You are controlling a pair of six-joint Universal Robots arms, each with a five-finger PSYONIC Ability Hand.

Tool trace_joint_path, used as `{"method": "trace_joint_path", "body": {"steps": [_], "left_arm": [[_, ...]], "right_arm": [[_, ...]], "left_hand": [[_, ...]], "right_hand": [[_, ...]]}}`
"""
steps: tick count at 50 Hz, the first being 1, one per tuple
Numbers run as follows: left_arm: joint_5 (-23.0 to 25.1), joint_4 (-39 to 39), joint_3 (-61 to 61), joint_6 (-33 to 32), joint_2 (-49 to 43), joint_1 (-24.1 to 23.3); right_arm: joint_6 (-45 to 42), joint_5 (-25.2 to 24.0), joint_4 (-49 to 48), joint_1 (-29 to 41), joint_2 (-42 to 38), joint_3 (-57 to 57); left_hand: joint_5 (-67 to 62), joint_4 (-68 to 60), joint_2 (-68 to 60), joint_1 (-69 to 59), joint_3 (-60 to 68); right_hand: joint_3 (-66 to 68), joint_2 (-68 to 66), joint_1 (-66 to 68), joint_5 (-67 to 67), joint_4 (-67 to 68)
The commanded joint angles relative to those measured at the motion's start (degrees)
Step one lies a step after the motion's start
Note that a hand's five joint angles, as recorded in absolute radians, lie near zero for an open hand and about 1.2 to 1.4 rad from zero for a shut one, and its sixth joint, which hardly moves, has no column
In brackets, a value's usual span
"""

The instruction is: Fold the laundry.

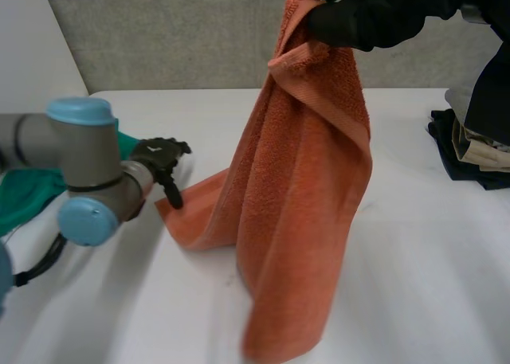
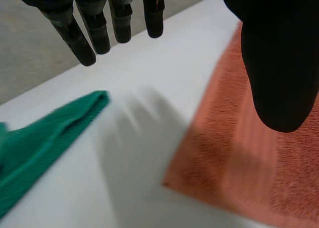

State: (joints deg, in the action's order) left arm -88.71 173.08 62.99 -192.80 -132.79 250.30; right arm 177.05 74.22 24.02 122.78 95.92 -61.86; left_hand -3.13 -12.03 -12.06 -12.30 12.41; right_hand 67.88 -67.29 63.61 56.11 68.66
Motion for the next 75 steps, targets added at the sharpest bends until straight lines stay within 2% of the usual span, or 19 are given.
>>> {"method": "trace_joint_path", "body": {"steps": [1,9,14,18,27,30,31,32,36,39,42,43,49,54,59,63,66,70,75], "left_arm": [[5.36,0.76,11.51,-0.03,11.40,7.56],[16.37,-2.14,26.91,-4.24,20.02,10.47],[16.99,-1.17,32.63,-7.06,21.00,8.37],[15.76,1.02,33.08,-5.66,20.38,4.42],[6.19,6.65,24.38,0.23,12.13,-4.28],[2.85,5.34,20.60,1.81,8.35,-7.27],[1.97,5.33,19.90,2.25,7.64,-7.63],[-0.13,5.51,18.67,2.86,7.12,-7.72],[-7.59,7.17,17.78,3.31,12.00,-5.27],[-10.25,9.37,19.36,2.87,18.60,-2.28],[-7.02,11.31,21.99,0.94,29.49,2.38],[-3.96,11.48,22.96,-1.15,34.66,4.13],[7.31,7.81,24.29,-5.92,48.23,7.13],[8.55,0.16,22.18,-6.71,45.62,8.72],[6.97,-3.46,17.44,-10.84,31.57,7.66],[4.34,-2.84,9.54,-14.09,18.56,7.22],[1.88,-2.93,-5.54,-15.68,6.88,5.73],[2.22,-0.30,-18.32,-13.05,5.09,4.59],[0.29,13.04,-27.21,-9.44,7.81,2.74]], "right_arm": [[-0.22,-0.04,-0.64,-1.40,-0.74,-0.45],[-0.04,0.57,-3.19,-2.98,-3.28,1.21],[0.57,1.89,-2.93,-3.25,-5.04,3.76],[1.98,3.73,-3.01,-2.02,-5.13,6.05],[5.40,5.40,-1.78,-0.61,-3.55,10.53],[6.28,6.02,-1.35,-1.92,-2.50,12.03],[6.46,5.93,-1.26,-2.45,-2.41,12.20],[6.55,5.76,-1.00,-3.59,-2.49,12.29],[6.11,4.10,0.06,-8.49,-3.28,11.16],[5.24,2.42,0.76,-12.99,-4.33,9.66],[2.78,-1.00,1.82,-18.61,-6.79,7.11],[1.12,-2.66,2.08,-21.15,-8.02,5.63],[-9.95,-4.70,4.54,-23.72,-15.05,1.66],[-22.88,-2.86,8.41,-23.29,-22.17,-1.41],[-28.43,1.27,8.15,-19.69,-30.78,-2.03],[-27.47,5.14,1.40,-18.19,-36.58,0.86],[-26.33,10.13,-12.54,-16.17,-42.90,8.40],[-25.88,16.03,-26.72,-15.29,-46.52,17.46],[-26.06,20.96,-44.13,-14.76,-48.55,28.10]], "left_hand": [[0.56,-0.54,-0.50,-0.27,0.15],[0.06,-1.04,-1.01,-0.77,0.66],[0.22,-0.88,-0.84,-0.61,0.49],[1.73,0.63,0.67,0.90,-1.02],[-3.62,-4.72,-4.68,-4.45,4.33],[-31.96,-33.06,-33.03,-32.79,32.67],[-45.56,-46.66,-46.62,-46.39,46.27],[-66.66,-67.76,-67.72,-67.49,67.37],[-66.87,-67.97,-67.94,-67.70,67.59],[-66.87,-67.97,-67.94,-67.70,67.59],[-66.87,-67.97,-67.94,-67.70,67.59],[-66.87,-67.97,-67.94,-67.70,67.59],[-66.87,-67.97,-67.94,-67.70,67.59],[-66.87,-67.97,-67.94,-67.70,67.59],[-66.87,-67.97,-67.94,-67.70,67.59],[-66.87,-67.97,-67.94,-67.70,67.59],[-66.87,-67.97,-67.94,-67.70,67.59],[-66.87,-67.97,-67.94,-67.70,67.59],[-66.87,-67.97,-67.94,-67.70,67.59]], "right_hand": [[12.12,-12.71,16.39,13.89,11.34],[12.12,-12.71,16.39,13.89,11.34],[12.12,-12.71,16.39,13.89,11.34],[12.12,-12.71,16.39,13.89,11.34],[12.12,-12.71,16.39,13.89,11.34],[12.12,-12.71,16.39,13.89,11.34],[12.12,-12.71,16.39,13.89,11.34],[12.12,-12.71,16.39,13.89,11.34],[12.12,-12.71,16.39,13.89,11.34],[12.12,-12.71,16.39,13.89,11.34],[12.12,-12.71,16.39,13.89,11.34],[12.12,-12.71,16.39,13.89,11.34],[12.12,-12.71,16.39,13.89,11.34],[12.12,-12.71,16.39,13.89,11.34],[12.12,-12.71,16.39,13.89,11.34],[12.12,-12.71,16.39,13.89,11.34],[12.12,-12.71,16.39,13.89,11.34],[12.12,-12.71,16.39,13.89,11.34],[12.12,-12.71,16.39,13.89,11.34]]}}
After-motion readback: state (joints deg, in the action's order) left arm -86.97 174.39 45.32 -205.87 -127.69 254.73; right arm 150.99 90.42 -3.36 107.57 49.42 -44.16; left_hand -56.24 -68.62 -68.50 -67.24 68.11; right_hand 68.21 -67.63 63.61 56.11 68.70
